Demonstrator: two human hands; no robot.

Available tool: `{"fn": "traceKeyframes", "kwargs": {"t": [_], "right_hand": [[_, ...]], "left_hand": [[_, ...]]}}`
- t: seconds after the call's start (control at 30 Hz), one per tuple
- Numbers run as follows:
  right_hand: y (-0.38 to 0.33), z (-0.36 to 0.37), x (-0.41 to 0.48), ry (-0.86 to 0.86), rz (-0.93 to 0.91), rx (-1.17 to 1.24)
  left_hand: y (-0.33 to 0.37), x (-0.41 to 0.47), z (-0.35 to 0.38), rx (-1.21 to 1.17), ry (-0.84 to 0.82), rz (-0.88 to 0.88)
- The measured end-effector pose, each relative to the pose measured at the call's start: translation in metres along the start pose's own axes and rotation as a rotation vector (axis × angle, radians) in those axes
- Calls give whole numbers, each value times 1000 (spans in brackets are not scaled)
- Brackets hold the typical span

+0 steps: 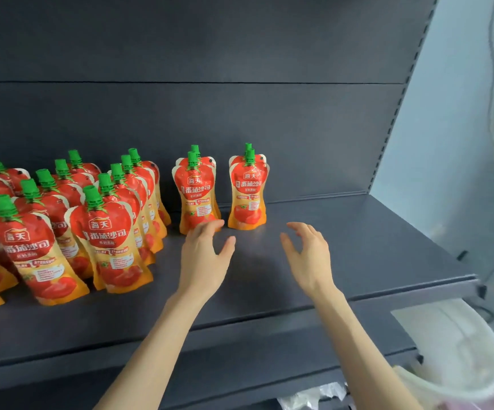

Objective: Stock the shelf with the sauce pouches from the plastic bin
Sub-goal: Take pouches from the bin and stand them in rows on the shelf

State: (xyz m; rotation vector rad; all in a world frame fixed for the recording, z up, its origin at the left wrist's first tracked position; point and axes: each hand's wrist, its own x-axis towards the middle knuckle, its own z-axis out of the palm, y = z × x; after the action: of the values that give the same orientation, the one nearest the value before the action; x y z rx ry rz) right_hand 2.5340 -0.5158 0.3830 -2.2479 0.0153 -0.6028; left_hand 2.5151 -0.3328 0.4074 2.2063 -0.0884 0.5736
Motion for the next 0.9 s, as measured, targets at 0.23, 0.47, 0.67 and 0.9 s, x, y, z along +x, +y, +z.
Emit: {"fn": "traceKeyframes", "kwargs": {"t": [0.23,0.47,0.67,0.9], "right_hand": [[26,-72,-139,220,80,-58],[87,-122,-294,234,490,-152],[130,-157,-380,256,794,-210],[206,-187,-431,287,1045,-126]], "left_hand": [[35,-109,23,-196,-262,277],[29,-232,88,-262,-663,183],[42,-305,140,-221,-960,186],[63,-368,224,-150,-1161,120]]}}
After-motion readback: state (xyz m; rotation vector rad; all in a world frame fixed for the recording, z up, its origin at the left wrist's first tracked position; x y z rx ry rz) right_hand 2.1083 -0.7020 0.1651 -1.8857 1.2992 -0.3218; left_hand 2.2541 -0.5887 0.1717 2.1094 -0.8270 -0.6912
